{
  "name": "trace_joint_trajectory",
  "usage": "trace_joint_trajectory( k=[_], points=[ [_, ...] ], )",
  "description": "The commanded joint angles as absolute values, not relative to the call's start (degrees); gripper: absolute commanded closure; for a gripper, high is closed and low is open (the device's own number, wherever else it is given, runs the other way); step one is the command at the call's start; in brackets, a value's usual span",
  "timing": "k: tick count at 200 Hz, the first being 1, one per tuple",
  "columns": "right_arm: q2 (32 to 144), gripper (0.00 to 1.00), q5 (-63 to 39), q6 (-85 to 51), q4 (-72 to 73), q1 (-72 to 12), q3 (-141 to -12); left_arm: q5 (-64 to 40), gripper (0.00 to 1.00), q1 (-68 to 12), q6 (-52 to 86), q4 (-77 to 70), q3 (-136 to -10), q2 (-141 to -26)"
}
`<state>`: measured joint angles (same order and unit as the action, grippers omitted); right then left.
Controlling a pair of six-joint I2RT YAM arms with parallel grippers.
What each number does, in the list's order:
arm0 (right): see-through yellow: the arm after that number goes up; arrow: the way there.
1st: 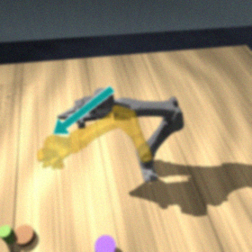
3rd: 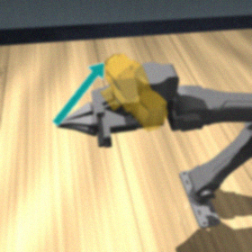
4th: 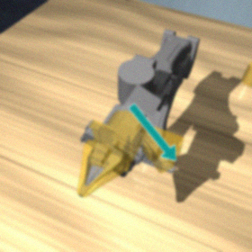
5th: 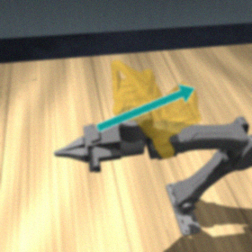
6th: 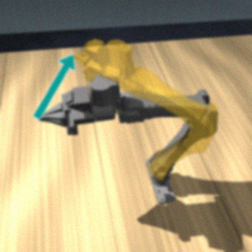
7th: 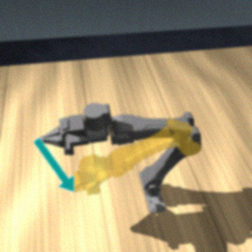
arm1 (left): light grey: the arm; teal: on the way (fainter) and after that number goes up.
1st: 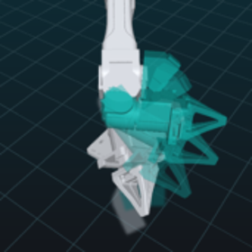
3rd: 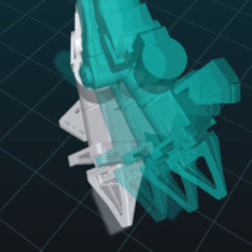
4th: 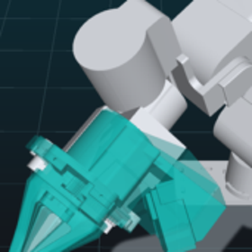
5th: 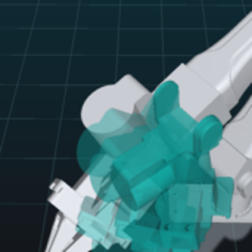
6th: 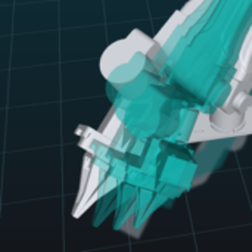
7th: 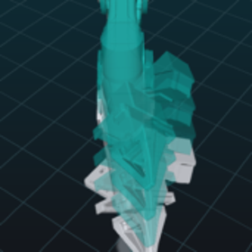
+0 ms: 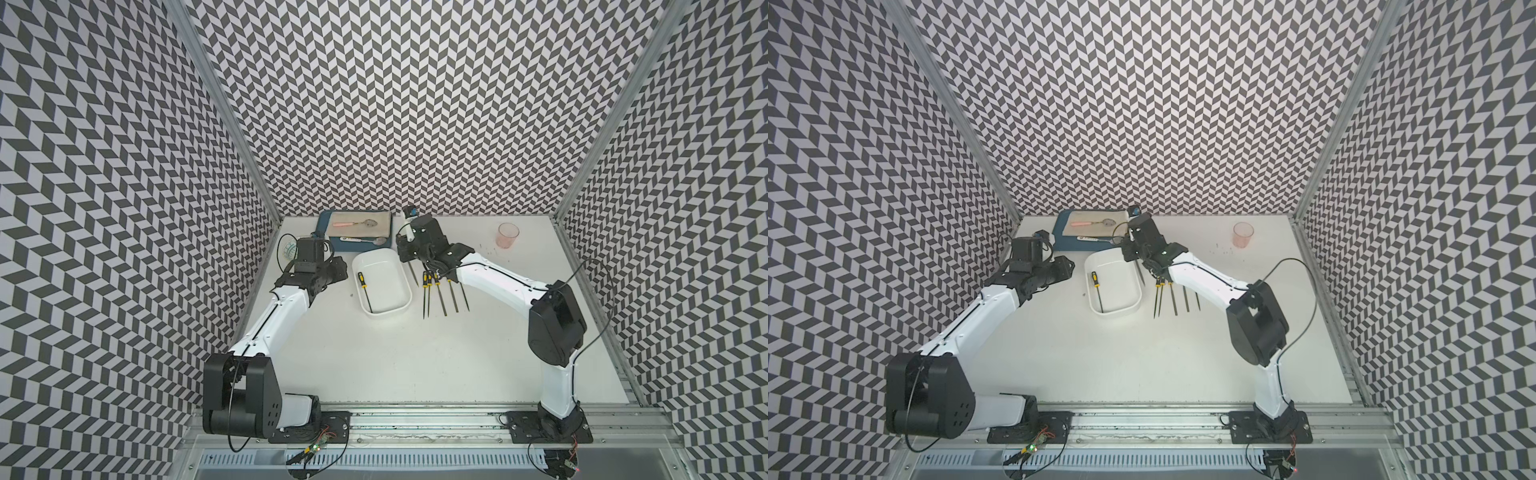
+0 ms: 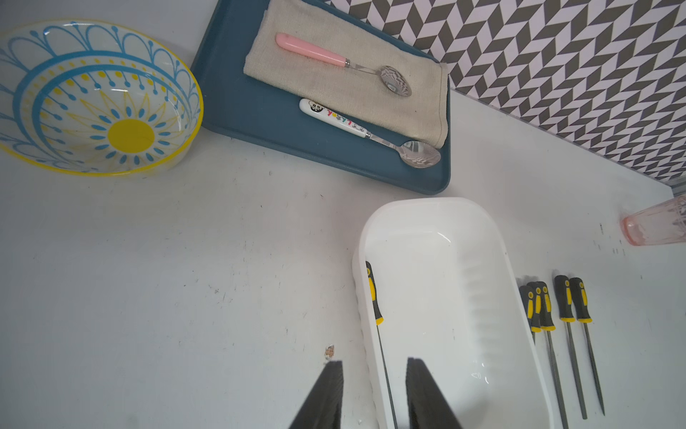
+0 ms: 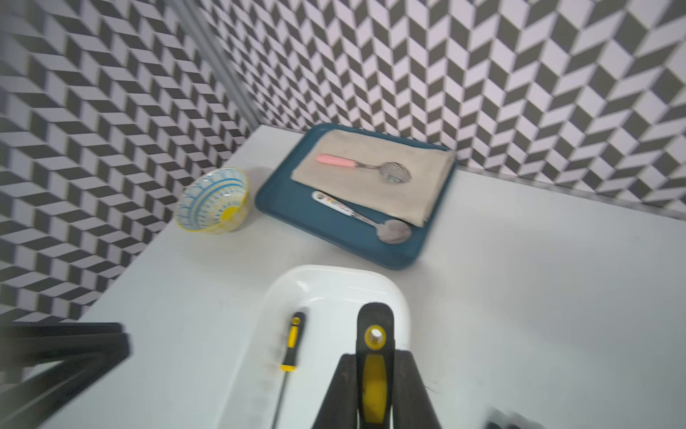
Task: Take the file tool out of the storage box
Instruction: Place the file tool at the center of the board.
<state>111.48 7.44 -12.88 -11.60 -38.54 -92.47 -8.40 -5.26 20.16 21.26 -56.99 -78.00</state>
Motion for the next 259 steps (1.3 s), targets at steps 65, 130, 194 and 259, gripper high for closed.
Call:
trace_joint_trajectory(
  k=[65, 130, 194, 259],
  points=[
    [106.7, 1.00, 8.3, -6.2, -9.9, -24.8, -78.5, -8.6, 0.66, -5.4, 19.2, 21.5, -57.9, -77.1],
    [109.3, 1.00, 7.1, -4.8, -7.5, -20.8, -73.2, -8.3, 0.66, -5.4, 19.1, 21.6, -58.0, -77.4],
    [111.6, 1.00, 6.4, -5.0, -4.6, -19.3, -70.1, -8.2, 0.66, -5.4, 19.0, 21.7, -58.1, -77.8],
    [114.7, 1.00, 6.2, -5.2, -4.8, -18.9, -72.5, -7.9, 0.66, -5.4, 18.8, 21.9, -58.1, -78.0]
  ],
)
